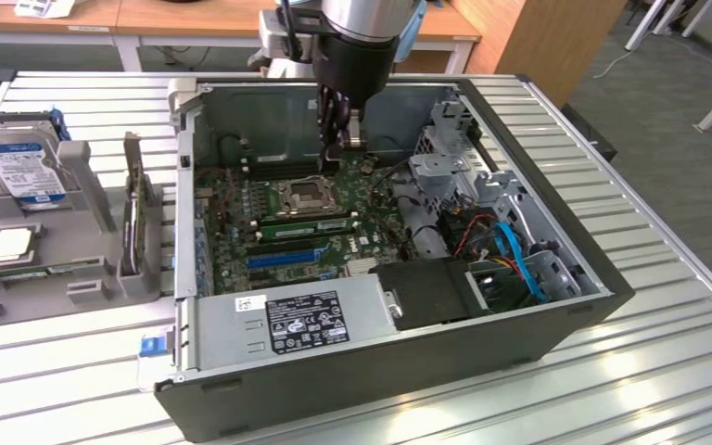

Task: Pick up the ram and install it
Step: 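Press down the ram until it locks into place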

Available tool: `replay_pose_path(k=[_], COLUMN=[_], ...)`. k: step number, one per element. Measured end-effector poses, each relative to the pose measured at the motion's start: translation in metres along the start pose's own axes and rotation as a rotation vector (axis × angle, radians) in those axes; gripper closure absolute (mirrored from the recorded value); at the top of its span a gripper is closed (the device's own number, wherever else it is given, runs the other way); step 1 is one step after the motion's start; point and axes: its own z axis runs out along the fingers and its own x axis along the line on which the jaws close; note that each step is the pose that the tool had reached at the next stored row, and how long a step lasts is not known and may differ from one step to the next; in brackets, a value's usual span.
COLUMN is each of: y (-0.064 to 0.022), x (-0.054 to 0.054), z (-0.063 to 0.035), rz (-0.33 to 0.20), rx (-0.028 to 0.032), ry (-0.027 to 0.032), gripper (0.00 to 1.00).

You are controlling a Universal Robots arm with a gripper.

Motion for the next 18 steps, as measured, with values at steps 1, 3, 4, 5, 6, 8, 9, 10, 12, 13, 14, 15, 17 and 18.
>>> replay_pose_path(k=[1,3,4,5,6,8,9,10,12,13,14,15,17,18], y=[0.0000,0.0000,0.0000,0.0000,0.0000,0.0000,0.0000,0.0000,0.0000,0.0000,0.0000,0.0000,0.0000,0.0000], x=[0.0000,0.0000,0.0000,0.0000,0.0000,0.0000,0.0000,0.0000,0.0000,0.0000,0.0000,0.0000,0.0000,0.0000], z=[0.0000,0.0000,0.0000,0.0000,0.0000,0.0000,0.0000,0.0000,0.0000,0.0000,0.0000,0.0000,0.0000,0.0000], rz=[0.007,0.026,0.036,0.097,0.164,0.198,0.207,0.217,0.238,0.247,0.258,0.269,0.291,0.303], rx=[0.0002,0.0008,0.0011,0.0031,0.0054,0.0064,0.0068,0.0071,0.0077,0.0081,0.0084,0.0087,0.0095,0.0099], ry=[-0.0004,-0.0017,-0.0023,-0.0063,-0.0108,-0.0129,-0.0135,-0.0142,-0.0155,-0.0162,-0.0168,-0.0175,-0.0190,-0.0198], gripper=[0.90,0.90,0.90,0.90,0.90,0.90,0.90,0.90,0.90,0.90,0.90,0.90,0.90,0.90])
